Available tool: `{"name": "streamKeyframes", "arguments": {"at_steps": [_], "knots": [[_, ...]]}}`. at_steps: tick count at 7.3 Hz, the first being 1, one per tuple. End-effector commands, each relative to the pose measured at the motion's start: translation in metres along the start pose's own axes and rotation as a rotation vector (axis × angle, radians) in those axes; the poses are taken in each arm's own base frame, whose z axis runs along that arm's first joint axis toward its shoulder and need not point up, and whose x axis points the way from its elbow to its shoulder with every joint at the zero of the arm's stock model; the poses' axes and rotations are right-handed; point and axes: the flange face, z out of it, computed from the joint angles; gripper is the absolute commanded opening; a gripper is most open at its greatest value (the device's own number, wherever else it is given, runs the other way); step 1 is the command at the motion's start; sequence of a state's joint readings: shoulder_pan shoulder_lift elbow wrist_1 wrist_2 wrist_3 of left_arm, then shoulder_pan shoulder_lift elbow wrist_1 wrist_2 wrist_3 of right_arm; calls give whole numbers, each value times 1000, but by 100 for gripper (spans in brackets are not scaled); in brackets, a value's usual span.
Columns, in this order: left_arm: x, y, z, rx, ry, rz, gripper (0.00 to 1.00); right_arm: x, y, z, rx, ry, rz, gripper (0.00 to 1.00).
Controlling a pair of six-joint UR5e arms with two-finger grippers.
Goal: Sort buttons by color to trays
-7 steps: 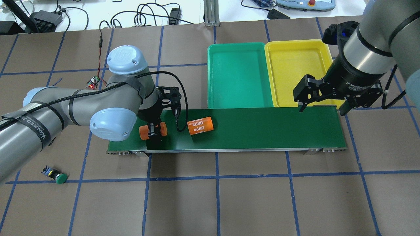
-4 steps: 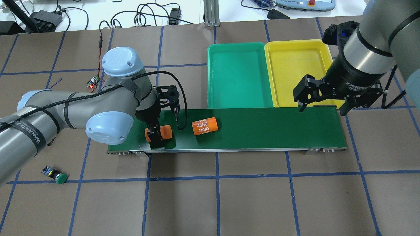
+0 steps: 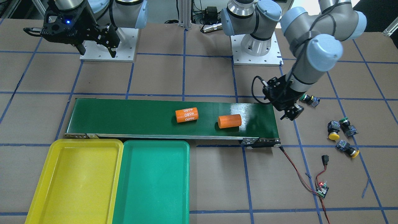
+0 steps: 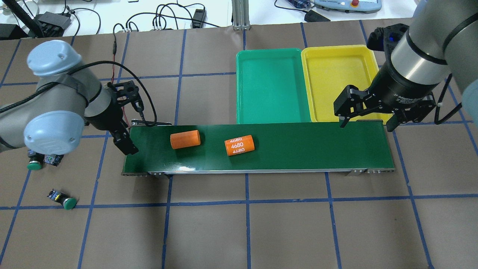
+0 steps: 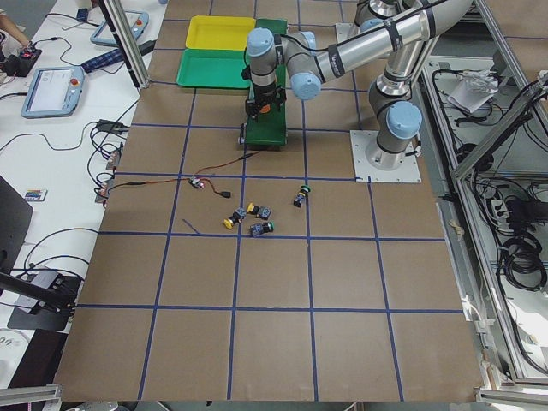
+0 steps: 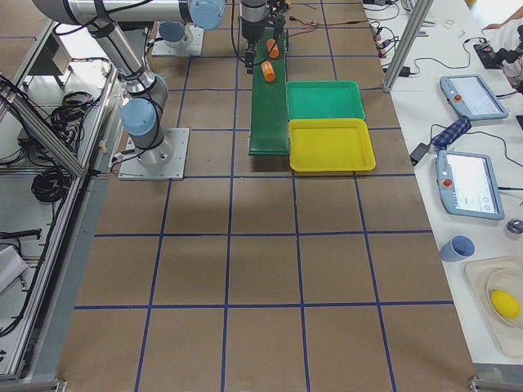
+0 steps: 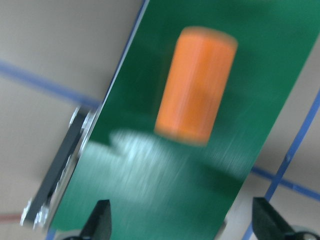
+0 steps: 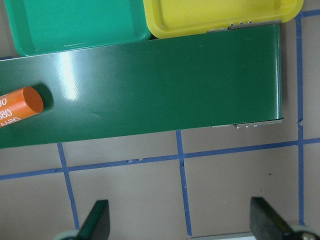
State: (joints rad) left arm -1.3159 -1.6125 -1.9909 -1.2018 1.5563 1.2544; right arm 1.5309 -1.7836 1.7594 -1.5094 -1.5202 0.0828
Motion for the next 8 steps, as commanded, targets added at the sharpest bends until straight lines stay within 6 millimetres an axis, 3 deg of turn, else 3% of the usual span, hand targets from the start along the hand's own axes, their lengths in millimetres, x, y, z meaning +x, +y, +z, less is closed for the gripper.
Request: {"name": "streamKeyframes", "arguments": {"at_steps": [1, 2, 4, 6, 8], "knots": [[-35, 97, 20, -29, 67, -12, 100, 0, 0, 0, 0, 0, 0, 100], [-34, 127, 35, -165, 14, 17, 96, 0, 0, 0, -1, 0, 0, 100], [-19, 139, 70, -209, -137, -24, 100, 0, 0, 0, -1, 0, 0, 100], [-19, 150, 74, -216, -135, -50, 100, 0, 0, 0, -1, -1, 0, 100], [-24, 174, 75, -438, -145, -77, 100, 0, 0, 1, -3, -1, 0, 100]]}}
